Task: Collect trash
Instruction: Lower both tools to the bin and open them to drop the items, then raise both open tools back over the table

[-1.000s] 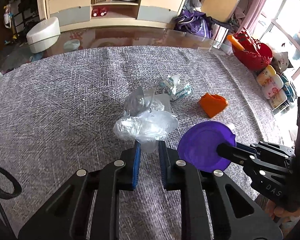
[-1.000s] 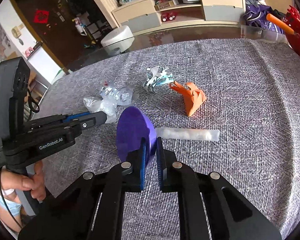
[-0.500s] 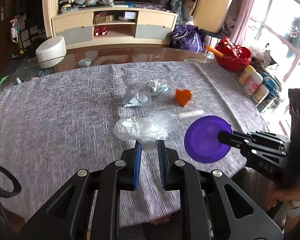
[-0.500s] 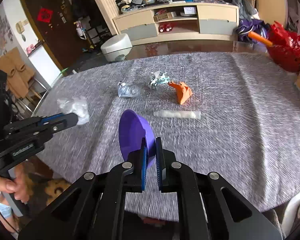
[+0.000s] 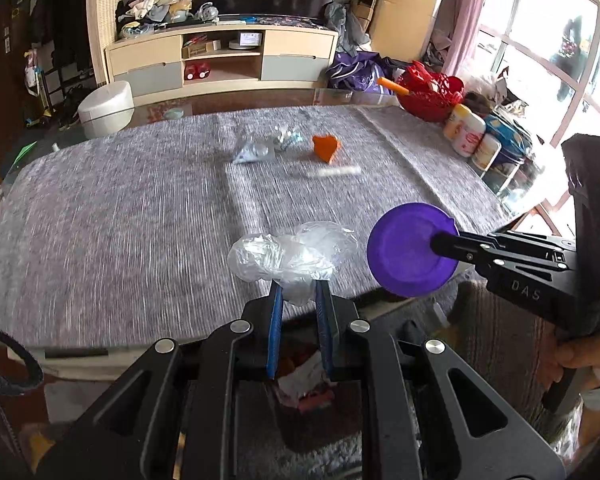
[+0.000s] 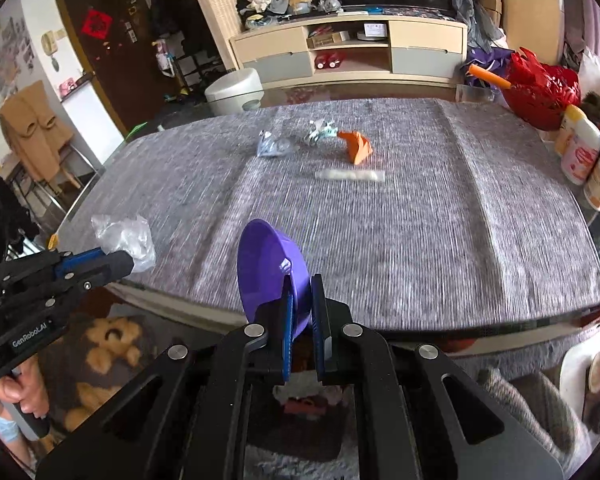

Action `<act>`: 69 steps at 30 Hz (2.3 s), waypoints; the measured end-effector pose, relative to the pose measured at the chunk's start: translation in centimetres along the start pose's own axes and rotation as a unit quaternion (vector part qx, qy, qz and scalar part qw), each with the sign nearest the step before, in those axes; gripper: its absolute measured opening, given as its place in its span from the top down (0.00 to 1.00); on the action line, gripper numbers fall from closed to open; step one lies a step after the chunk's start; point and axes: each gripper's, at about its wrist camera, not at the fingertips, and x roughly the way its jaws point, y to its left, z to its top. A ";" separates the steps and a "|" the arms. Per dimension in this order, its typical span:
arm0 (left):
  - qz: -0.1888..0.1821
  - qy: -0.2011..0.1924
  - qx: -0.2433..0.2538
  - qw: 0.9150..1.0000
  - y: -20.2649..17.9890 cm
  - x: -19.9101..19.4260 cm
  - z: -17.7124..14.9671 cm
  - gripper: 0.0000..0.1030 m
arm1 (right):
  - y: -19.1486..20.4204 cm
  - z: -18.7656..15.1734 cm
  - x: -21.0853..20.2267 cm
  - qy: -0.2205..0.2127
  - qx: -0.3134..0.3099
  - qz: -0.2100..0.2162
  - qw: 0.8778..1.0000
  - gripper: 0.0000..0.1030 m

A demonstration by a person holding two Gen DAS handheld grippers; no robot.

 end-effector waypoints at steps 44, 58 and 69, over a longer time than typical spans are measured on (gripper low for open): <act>-0.033 0.179 -0.058 0.982 -0.3 12.8 -15.0 0.85 | -2.6 -12.4 10.3 0.124 0.066 -0.009 0.990 0.88; -0.037 0.182 -0.057 0.981 -0.4 12.8 -15.1 0.58 | -3.4 -12.3 10.0 0.115 0.081 -0.012 0.990 0.59; -0.029 0.168 -0.058 0.984 -0.3 11.8 -14.4 0.21 | -4.6 -11.8 9.1 0.101 0.105 -0.018 0.989 0.35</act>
